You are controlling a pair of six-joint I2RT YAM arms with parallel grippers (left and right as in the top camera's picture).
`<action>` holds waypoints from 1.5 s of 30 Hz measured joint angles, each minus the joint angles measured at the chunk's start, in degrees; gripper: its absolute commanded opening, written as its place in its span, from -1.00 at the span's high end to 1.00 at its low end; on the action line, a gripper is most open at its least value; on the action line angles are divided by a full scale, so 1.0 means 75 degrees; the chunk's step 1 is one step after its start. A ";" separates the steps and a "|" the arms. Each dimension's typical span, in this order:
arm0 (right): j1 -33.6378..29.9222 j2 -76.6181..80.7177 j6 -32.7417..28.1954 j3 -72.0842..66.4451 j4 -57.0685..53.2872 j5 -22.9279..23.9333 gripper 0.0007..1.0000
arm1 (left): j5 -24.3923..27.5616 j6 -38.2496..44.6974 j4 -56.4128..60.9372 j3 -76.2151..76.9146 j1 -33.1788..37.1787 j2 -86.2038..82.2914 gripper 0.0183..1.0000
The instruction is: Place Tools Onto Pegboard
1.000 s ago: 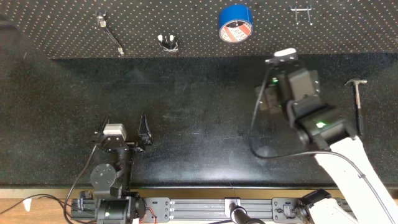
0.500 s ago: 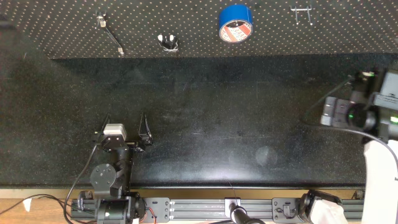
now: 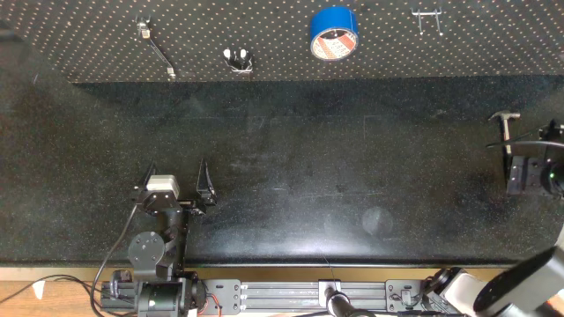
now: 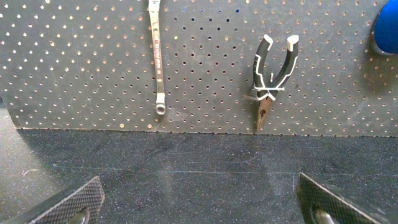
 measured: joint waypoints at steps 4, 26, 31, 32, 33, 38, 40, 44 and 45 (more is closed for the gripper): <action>-0.0003 0.0796 -0.0656 -0.0006 0.0583 -0.0562 -0.94 | 0.0000 0.0000 0.0003 0.0000 0.0000 0.0000 -0.99; 0.0880 0.2087 -0.1571 -0.0006 0.1536 0.0096 -0.94 | 0.0000 0.0000 0.0000 0.0000 0.0000 0.0000 -0.99; 0.0871 0.2130 -0.1244 0.0000 0.1515 -0.0006 -0.90 | 0.0000 0.0000 0.0000 0.0000 0.0000 0.0000 -0.99; 0.0871 0.2148 -0.1198 0.0012 0.1513 -0.0044 -0.68 | 0.0000 0.0000 0.0000 0.0000 0.0000 0.0000 -0.99; 0.0871 0.2159 -0.1154 0.0017 0.1510 -0.0085 -0.32 | 0.0000 0.0000 0.0000 0.0000 0.0000 0.0000 -0.99; 0.0871 0.2186 -0.1023 0.0041 0.1524 -0.0099 0.84 | 0.0000 0.0000 0.0003 0.0000 0.0000 0.0000 -0.99; 0.0860 0.2189 -0.1003 0.0061 0.1513 -0.0070 0.85 | 0.0000 0.0000 0.0000 0.0000 0.0000 0.0000 -0.99; 0.0860 0.2189 -0.1000 0.0067 0.1510 -0.0052 0.86 | 0.0000 0.0000 0.0000 0.0000 0.0000 0.0000 -0.99; 0.0860 0.2183 -0.0994 0.0067 0.1507 -0.0052 0.85 | 0.0000 0.0000 0.0003 0.0000 0.0000 0.0000 -0.99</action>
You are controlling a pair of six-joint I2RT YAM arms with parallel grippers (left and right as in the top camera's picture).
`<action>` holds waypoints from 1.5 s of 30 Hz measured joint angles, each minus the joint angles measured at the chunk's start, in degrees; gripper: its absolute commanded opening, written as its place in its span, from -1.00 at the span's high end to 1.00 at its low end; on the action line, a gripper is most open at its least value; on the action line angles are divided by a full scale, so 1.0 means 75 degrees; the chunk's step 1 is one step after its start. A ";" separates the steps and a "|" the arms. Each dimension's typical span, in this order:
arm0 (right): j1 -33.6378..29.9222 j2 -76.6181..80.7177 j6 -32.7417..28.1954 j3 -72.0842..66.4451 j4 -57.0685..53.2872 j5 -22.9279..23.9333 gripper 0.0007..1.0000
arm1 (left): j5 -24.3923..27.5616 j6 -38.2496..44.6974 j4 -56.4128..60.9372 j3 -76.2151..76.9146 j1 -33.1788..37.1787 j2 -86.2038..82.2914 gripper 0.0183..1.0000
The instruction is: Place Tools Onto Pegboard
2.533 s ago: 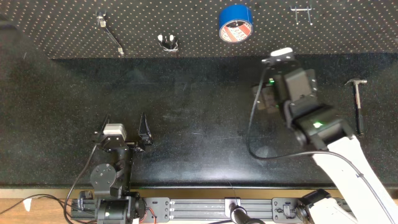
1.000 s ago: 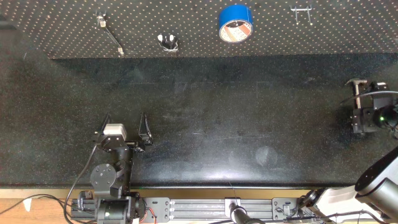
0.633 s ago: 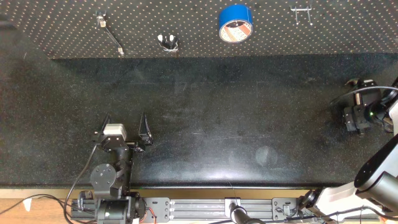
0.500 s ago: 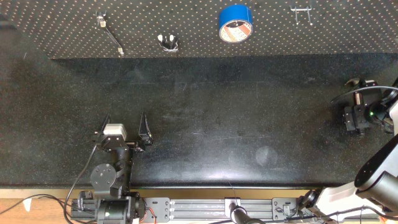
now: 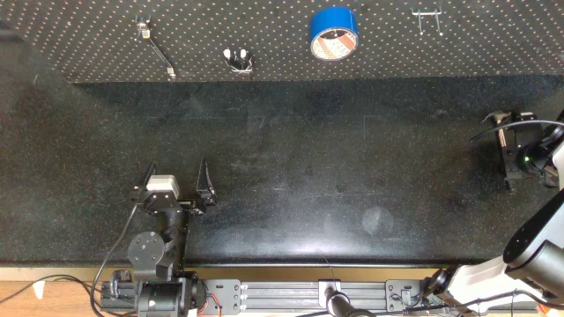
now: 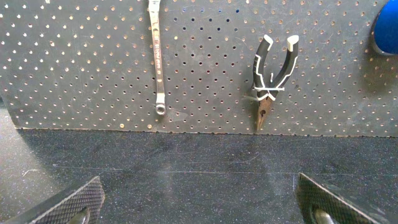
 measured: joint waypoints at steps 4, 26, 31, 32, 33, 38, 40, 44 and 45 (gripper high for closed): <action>-0.0003 -0.0501 0.0391 -0.0119 -0.0163 -0.0090 0.86 | 0.0000 0.0000 -0.0003 0.0000 0.0000 0.0000 -0.99; 0.3847 -0.5082 0.4124 -0.0157 0.1871 -0.2291 0.86 | 0.0000 0.0000 -0.0003 0.0000 0.0000 0.0000 -0.99; 0.3914 -0.4511 0.4124 -0.0157 0.1886 -0.2291 0.86 | 0.0000 0.0000 -0.0003 0.0000 0.0000 0.0000 -0.99; 0.3914 -0.4421 0.4124 -0.0157 0.1935 -0.2291 0.86 | 0.0000 0.0003 -0.0003 0.0000 0.0000 0.0000 -0.99; 0.3914 -0.4299 0.4127 -0.0157 0.2014 -0.2291 0.86 | 0.0000 0.0000 -0.0003 0.0000 0.0000 0.0000 -0.99; 0.4028 -0.3891 0.4179 -0.0157 0.2369 -0.2291 0.86 | 0.0000 0.0000 -0.0003 0.0000 0.0000 0.0000 -0.99; 0.4028 -0.3748 0.4179 -0.0157 0.2381 -0.2288 0.85 | 0.0000 0.0003 -0.0003 0.0000 0.0000 0.0000 -0.99; 0.4028 -0.3494 0.4182 -0.0157 0.2381 -0.2209 0.86 | 0.0000 0.0000 -0.0003 0.0000 0.0000 0.0000 -0.99; 0.4028 -0.3468 0.4182 -0.0157 0.2381 -0.2197 0.86 | 0.0003 0.0003 -0.0003 0.0000 0.0000 0.0000 -0.99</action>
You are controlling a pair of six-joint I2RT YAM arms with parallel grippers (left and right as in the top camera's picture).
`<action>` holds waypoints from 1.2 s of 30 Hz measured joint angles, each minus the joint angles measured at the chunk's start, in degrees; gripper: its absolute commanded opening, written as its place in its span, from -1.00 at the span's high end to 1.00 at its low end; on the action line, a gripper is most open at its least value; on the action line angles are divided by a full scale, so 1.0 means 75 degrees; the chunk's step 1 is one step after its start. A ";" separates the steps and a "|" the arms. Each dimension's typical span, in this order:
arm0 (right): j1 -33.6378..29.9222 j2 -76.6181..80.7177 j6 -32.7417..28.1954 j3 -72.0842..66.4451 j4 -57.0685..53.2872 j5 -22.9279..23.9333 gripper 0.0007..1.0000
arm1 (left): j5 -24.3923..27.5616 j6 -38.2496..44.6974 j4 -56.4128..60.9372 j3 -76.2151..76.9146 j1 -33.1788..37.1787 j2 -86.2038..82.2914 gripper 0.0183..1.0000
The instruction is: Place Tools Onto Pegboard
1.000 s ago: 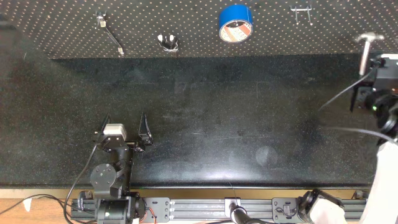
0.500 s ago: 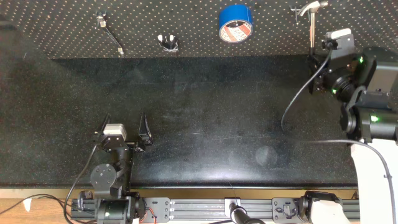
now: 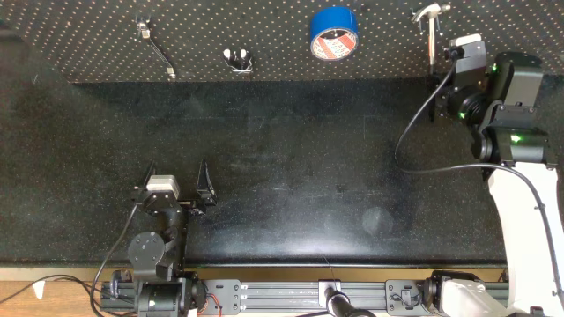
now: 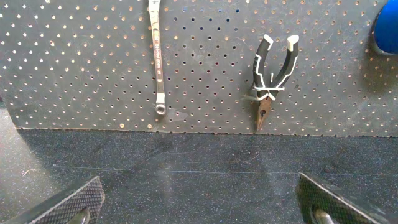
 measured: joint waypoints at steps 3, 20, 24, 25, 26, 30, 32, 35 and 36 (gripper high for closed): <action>0.0000 0.0099 0.0006 0.0000 0.0003 0.0000 0.86 | -0.0003 -0.0003 0.0000 0.0000 0.0000 0.0000 -0.99; 0.0000 0.0443 0.0044 0.0000 0.0055 0.0055 -0.84 | -0.0003 0.0000 0.0000 0.0000 0.0000 0.0000 -0.99; 0.0000 0.0443 0.0061 0.0000 0.0055 0.0055 -0.86 | -0.0003 -0.0003 0.0000 0.0000 0.0000 0.0000 -0.99; 0.0000 0.0443 0.0061 0.0000 0.0055 0.0055 -0.86 | -0.0003 -0.0003 0.0000 0.0000 0.0000 0.0000 -0.99; 0.0000 0.0443 0.0058 0.0000 0.0055 0.0055 -0.86 | -0.0003 0.0000 0.0000 0.0000 0.0000 0.0000 -0.99; 0.0000 0.0058 0.0058 -0.0187 -0.0076 0.0495 -0.87 | -0.0003 0.0000 0.0000 0.0000 0.0000 0.0000 -0.99; 0.0000 -0.0495 0.0055 -0.0720 -0.0017 0.0755 -0.87 | 0.0000 -0.0003 0.0000 0.0000 0.0000 0.0003 -0.99; 0.0000 -0.1189 0.0055 -0.1754 0.0793 0.0973 -0.87 | -0.0003 -0.0003 0.0000 0.0000 0.0000 0.0000 -0.99; 0.0000 -0.1524 0.0055 -0.2299 0.1183 0.1014 -0.87 | -0.0003 -0.0003 0.0000 0.0000 0.0000 0.0000 -1.00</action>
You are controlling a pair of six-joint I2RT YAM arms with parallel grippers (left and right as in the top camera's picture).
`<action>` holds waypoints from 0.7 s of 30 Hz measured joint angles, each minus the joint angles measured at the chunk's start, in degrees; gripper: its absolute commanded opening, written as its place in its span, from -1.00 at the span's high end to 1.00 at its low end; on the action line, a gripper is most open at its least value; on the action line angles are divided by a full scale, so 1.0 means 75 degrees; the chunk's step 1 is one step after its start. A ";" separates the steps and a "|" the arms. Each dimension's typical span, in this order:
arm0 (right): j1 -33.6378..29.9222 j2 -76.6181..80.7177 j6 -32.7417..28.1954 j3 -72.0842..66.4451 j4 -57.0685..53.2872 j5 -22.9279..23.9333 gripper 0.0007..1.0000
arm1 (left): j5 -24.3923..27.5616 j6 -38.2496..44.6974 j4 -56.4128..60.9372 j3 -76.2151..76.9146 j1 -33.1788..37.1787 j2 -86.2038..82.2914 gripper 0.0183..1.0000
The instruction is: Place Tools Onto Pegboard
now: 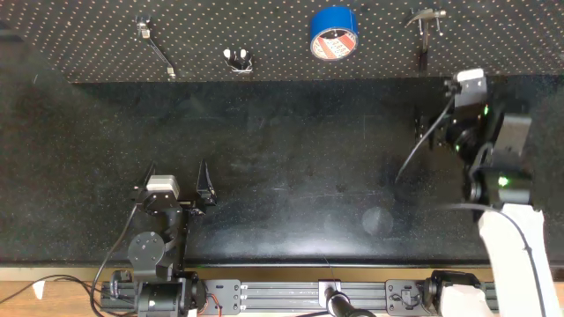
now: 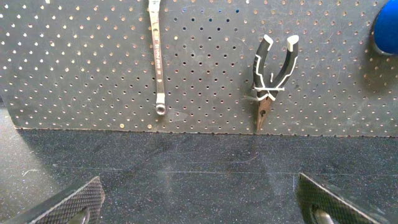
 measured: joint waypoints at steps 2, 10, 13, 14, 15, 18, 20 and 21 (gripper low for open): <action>0.0000 -0.0656 0.0073 -0.0962 0.0766 0.0076 -0.87 | 0.0000 0.0003 0.0003 0.0000 0.0000 0.0000 -0.99; 0.0000 -0.3348 0.1553 -0.3934 0.3174 0.0105 -0.87 | 0.0003 0.0000 0.0000 0.0000 0.0000 0.0000 -0.99; 0.0000 -0.4182 0.1848 -0.4794 0.3448 0.0105 -0.87 | 0.0003 0.0003 0.0000 0.0000 0.0000 0.0000 -0.99; 0.0000 -0.4377 0.1888 -0.4925 0.3465 0.0105 -0.88 | 0.0000 0.0003 0.0000 0.0000 0.0000 0.0000 -0.99; 0.0000 -0.4590 0.1920 -0.5047 0.3468 0.0108 -0.88 | 0.0000 0.0000 0.0000 0.0000 0.0000 0.0000 -0.99; 0.0044 -0.5112 0.1947 -0.5254 0.3474 0.0274 -0.88 | 0.0000 0.0003 0.0000 0.0000 0.0000 0.0000 -0.99; 0.0201 -0.5563 0.1979 -0.5455 0.3214 0.0495 -0.88 | 0.0000 0.0000 0.0000 0.0000 0.0000 0.0000 -0.99; 0.0262 -0.5744 0.1990 -0.5496 0.3040 0.0589 -0.88 | 0.0003 0.0000 0.0000 0.0000 0.0000 0.0000 -1.00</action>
